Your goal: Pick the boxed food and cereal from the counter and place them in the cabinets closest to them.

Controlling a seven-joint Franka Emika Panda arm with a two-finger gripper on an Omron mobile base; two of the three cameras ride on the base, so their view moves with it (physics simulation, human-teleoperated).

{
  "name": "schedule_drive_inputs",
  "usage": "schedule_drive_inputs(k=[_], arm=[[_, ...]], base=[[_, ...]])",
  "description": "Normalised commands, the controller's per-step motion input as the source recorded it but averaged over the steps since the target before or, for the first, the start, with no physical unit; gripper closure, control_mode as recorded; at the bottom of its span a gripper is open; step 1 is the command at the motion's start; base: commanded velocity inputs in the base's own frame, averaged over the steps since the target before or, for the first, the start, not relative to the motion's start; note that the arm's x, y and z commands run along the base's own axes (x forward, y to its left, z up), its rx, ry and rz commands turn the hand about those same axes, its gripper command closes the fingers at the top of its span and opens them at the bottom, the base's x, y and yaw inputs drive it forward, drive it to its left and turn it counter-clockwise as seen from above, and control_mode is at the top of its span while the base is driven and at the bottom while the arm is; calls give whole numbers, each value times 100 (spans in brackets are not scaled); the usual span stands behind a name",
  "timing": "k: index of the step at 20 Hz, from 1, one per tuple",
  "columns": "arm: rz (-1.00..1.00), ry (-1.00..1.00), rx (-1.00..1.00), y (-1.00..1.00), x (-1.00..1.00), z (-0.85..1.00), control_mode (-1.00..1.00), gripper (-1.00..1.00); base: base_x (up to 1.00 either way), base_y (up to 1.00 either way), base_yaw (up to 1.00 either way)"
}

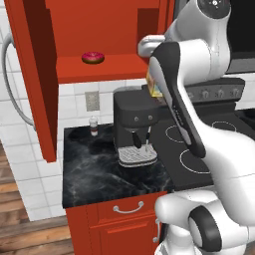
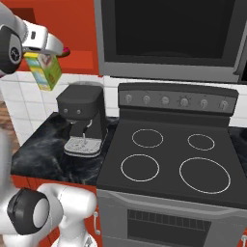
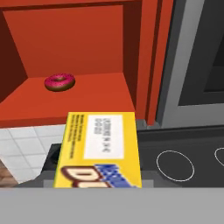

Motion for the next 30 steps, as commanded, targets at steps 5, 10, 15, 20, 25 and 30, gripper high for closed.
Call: schedule_drive_inputs(k=[5, 10, 15, 20, 25, 30], arm=[[-3, -1, 0, 8, 19, 13, -100, 100], [-2, -1, 0, 11, 23, 7, -100, 100], [-1, -1, 0, 13, 29, 2, -100, 100], [0, -2, 0, 8, 36, 0, -100, 100], [0, -1, 0, 6, 42, 0, -100, 100], [0, -2, 0, 1, 41, 0, -100, 100]], base=[[0, 0, 0], [0, 0, 0], [0, 0, 0], [0, 0, 0], [0, 0, 0], [0, 0, 0]])
